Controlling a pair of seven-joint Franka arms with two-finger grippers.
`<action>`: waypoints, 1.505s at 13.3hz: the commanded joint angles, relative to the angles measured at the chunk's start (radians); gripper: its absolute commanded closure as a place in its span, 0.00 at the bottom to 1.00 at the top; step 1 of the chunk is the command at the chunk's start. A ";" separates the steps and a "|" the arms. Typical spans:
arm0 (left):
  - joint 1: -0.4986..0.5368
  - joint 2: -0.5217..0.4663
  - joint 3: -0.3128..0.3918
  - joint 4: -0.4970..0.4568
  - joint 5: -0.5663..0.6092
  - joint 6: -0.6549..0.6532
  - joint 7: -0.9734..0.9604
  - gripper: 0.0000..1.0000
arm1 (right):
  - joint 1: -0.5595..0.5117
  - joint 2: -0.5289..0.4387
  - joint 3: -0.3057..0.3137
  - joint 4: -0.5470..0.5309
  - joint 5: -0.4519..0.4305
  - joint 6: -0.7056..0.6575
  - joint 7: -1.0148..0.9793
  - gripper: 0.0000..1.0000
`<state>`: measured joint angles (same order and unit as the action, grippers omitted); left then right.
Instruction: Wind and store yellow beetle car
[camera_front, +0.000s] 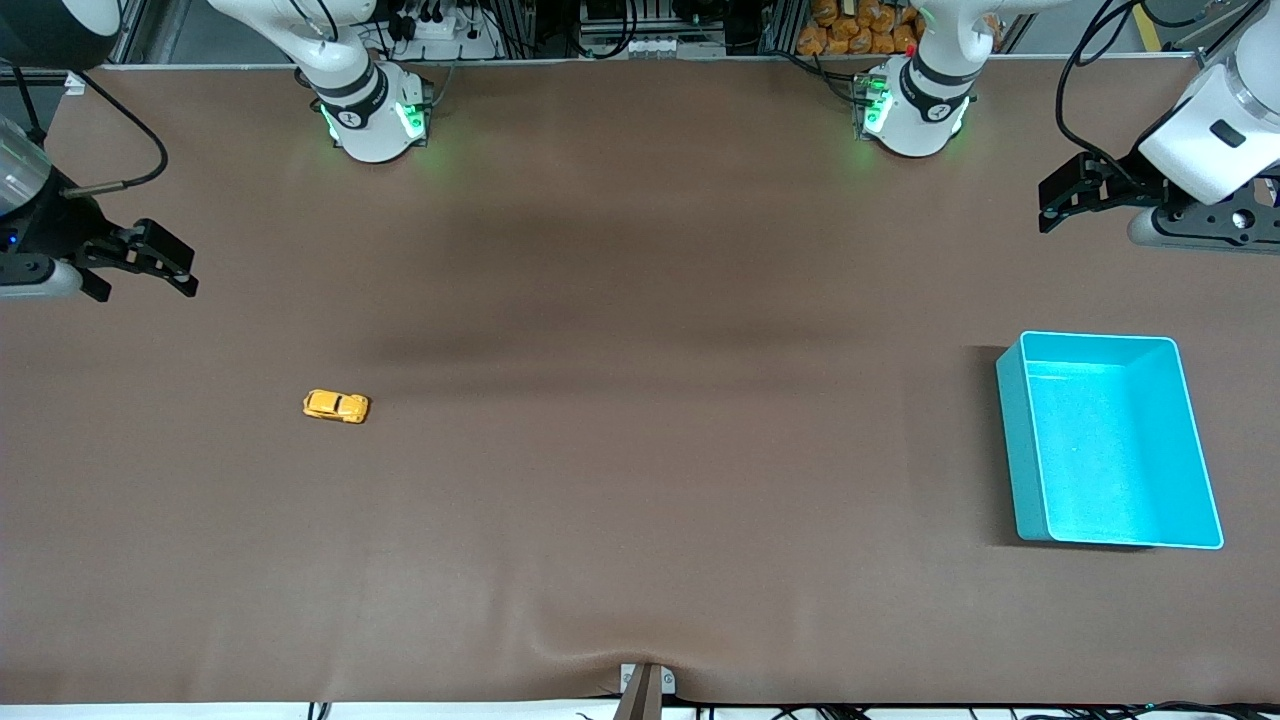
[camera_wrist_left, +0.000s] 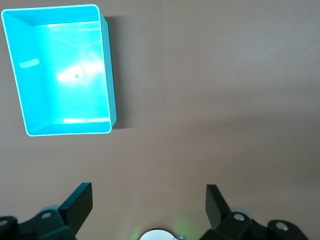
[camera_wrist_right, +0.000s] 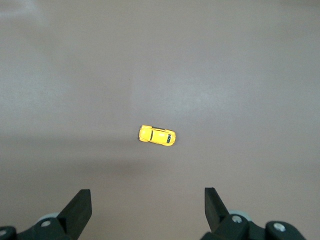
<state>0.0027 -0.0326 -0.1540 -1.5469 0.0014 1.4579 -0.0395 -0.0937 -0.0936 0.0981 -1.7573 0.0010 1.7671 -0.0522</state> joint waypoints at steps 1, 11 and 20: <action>0.003 -0.016 -0.002 -0.001 -0.004 -0.017 0.001 0.00 | -0.027 0.030 0.011 0.082 0.019 -0.141 0.009 0.00; 0.002 -0.015 -0.004 0.001 -0.012 -0.017 -0.005 0.00 | -0.031 0.037 0.008 0.160 0.030 -0.293 0.011 0.00; 0.005 -0.018 -0.001 0.001 -0.015 -0.017 -0.010 0.00 | -0.031 0.035 0.009 0.154 0.034 -0.291 0.005 0.00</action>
<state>0.0025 -0.0328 -0.1542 -1.5464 0.0014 1.4567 -0.0407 -0.1018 -0.0659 0.0941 -1.6264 0.0078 1.4936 -0.0487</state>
